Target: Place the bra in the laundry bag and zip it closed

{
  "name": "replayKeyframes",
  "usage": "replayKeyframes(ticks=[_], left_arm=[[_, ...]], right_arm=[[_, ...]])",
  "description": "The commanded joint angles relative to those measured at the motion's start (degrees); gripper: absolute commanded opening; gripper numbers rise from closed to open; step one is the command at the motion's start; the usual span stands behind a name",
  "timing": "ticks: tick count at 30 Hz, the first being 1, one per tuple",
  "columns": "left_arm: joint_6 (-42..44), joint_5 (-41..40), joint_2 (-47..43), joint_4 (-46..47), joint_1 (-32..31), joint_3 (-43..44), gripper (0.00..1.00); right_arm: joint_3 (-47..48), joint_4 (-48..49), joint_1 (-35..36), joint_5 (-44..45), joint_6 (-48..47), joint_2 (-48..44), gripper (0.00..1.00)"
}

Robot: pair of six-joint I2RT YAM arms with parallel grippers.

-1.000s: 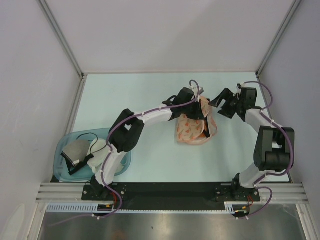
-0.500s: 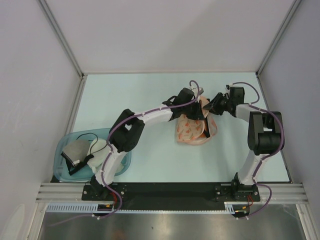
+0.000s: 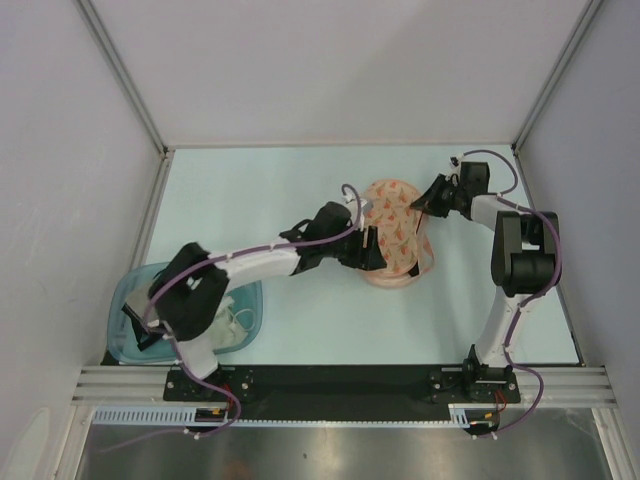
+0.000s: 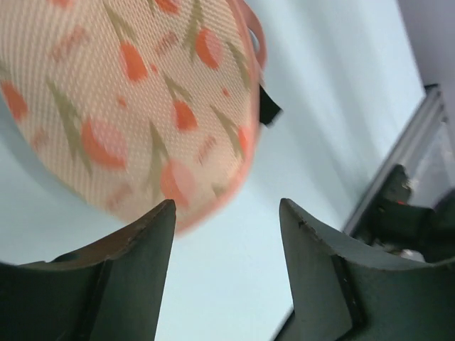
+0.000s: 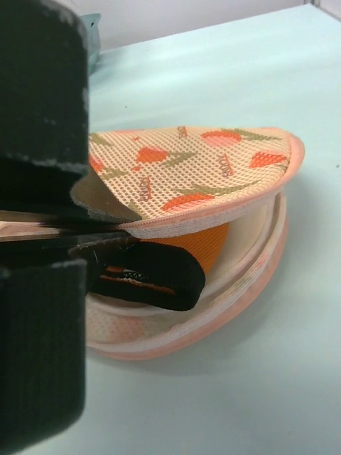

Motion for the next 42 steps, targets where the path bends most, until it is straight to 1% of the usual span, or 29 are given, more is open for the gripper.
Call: replayKeyframes(ticks=[1, 2, 3, 4, 7, 8, 11, 15, 16, 17, 18, 20, 24, 26, 28, 31, 38, 39, 42], left_arm=[[-8.8, -0.1, -11.8, 10.1, -0.6, -13.2, 0.66], [-10.5, 0.3, -12.5, 12.6, -0.6, -15.1, 0.66], [-13.8, 0.3, -13.0, 13.5, -0.7, -16.6, 0.66], [-15.3, 0.8, -13.3, 14.7, -0.9, -19.2, 0.66], [-20.6, 1.0, -12.9, 20.2, -1.1, -22.8, 0.66], [-23.3, 0.7, -12.4, 21.6, -1.1, -23.6, 0.66], [-26.4, -0.1, -10.7, 24.3, -1.2, -24.5, 0.66], [-28.4, -2.4, -9.1, 26.7, -1.4, -25.0, 0.67], [-28.4, -2.8, -8.8, 28.4, -1.4, -25.0, 0.69], [-28.3, -3.3, -8.2, 28.5, -1.4, -24.7, 0.73], [-28.4, -4.5, -7.1, 27.9, -1.4, -24.0, 0.74], [-29.3, -5.2, -5.7, 27.6, -1.4, -23.5, 0.74], [-32.4, -6.8, -3.4, 28.2, -1.3, -23.2, 0.74], [-33.5, -8.7, -3.3, 26.8, -1.3, -23.4, 0.74], [-33.9, -10.8, -3.9, 26.4, -1.6, -24.0, 0.75], [-33.8, -11.2, -2.8, 26.9, -1.6, -22.9, 0.76], [-34.8, -10.4, 2.1, 30.8, -1.5, -20.1, 0.71], [-34.8, -10.4, 2.9, 31.1, -1.4, -19.6, 0.70], [-34.5, -9.7, 4.3, 32.9, -1.1, -19.1, 0.61]], right_arm=[[0.8, -0.8, -0.5, 0.2, -3.2, 0.4, 0.10], [0.5, -0.8, -0.5, 0.4, -3.3, 0.4, 0.10], [-0.3, -0.7, -0.5, 0.5, -3.3, 0.2, 0.10], [-0.9, -0.3, -0.6, 0.6, -3.3, -0.4, 0.10], [-3.8, 0.6, -0.8, 2.6, -2.8, -2.1, 0.10], [-4.7, 1.0, -0.8, 2.9, -2.8, -2.6, 0.10], [-7.0, 1.2, -1.2, 3.2, -2.5, -3.6, 0.11], [-8.0, 1.2, -1.6, 2.7, -2.7, -4.5, 0.11], [-8.2, 1.3, -1.8, 2.7, -2.8, -4.7, 0.12], [-8.7, 1.2, -1.9, 2.8, -2.8, -5.4, 0.12], [-8.9, 1.2, -2.0, 2.8, -2.8, -5.6, 0.12], [-9.8, 3.0, -2.1, 2.8, -2.5, -6.5, 0.12], [-10.7, 3.6, -2.5, 2.7, -2.4, -7.0, 0.12], [-10.7, 4.1, -2.7, 2.2, -2.1, -7.0, 0.12], [-10.2, 4.1, -2.7, 1.5, -2.1, -6.5, 0.12], [-10.4, 4.4, -2.8, 1.5, -2.0, -6.8, 0.12], [-10.7, 4.7, -3.0, 1.1, -1.7, -6.9, 0.12], [-10.7, 4.7, -3.0, 0.9, -1.7, -7.0, 0.12], [-10.8, 4.7, -3.0, 0.7, -1.6, -7.0, 0.12]])
